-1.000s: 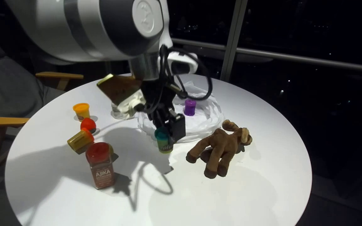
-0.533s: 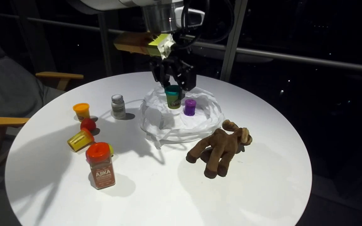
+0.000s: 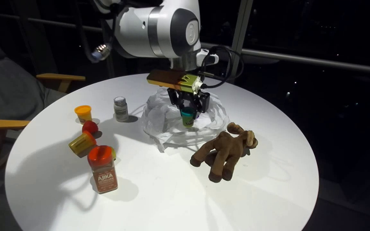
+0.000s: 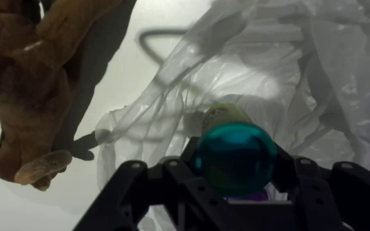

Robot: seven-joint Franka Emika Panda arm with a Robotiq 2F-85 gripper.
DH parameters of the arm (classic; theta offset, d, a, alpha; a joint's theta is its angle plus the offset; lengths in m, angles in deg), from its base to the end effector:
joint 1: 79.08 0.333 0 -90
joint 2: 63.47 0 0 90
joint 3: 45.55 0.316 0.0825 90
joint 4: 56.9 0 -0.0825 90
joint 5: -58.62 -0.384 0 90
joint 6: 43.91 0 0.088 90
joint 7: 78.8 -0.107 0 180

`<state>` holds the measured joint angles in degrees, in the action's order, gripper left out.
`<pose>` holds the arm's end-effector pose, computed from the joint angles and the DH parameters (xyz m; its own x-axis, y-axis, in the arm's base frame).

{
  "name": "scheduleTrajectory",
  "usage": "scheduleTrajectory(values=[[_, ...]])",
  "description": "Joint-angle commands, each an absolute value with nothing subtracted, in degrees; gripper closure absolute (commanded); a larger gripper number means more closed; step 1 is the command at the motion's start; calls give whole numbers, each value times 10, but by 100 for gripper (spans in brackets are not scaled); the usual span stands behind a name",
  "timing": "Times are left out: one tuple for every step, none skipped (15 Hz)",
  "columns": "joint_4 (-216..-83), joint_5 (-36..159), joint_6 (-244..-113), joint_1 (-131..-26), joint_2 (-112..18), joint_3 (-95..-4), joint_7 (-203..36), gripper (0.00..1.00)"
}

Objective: Pick the objects on the table in the plastic bag

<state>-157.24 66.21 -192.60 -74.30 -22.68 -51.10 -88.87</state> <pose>0.6757 -0.0005 0.1783 0.9884 -0.0433 0.1453 -0.0613 -0.9906 0.1221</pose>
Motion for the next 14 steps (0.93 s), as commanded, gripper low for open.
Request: scheduleTrajectory(values=[[-1470, 657, -1909, -753, -170, -514, -876, 76], [-1452, 655, -1908, -758, -159, -513, -873, 76], [-1440, 653, -1907, -763, -151, -509, -867, 76], [-1429, 652, -1905, -766, -142, -507, -864, 76], [-1417, 650, -1903, -769, -132, -506, -862, 76], [-1408, 649, -1900, -771, -125, -505, -861, 76], [-1400, 648, -1896, -773, -117, -505, -860, 76], [-1392, 646, -1894, -777, -110, -502, -857, 76], [-1385, 645, -1893, -778, -104, -503, -858, 76], [-1378, 644, -1893, -780, -98, -503, -858, 76], [-1372, 643, -1893, -782, -94, -503, -859, 43], [-1368, 643, -1893, -785, -91, -502, -856, 25], [-1369, 643, -1896, -786, -94, -503, -857, 18], [-1374, 644, -1901, -788, -103, -505, -857, 12]])
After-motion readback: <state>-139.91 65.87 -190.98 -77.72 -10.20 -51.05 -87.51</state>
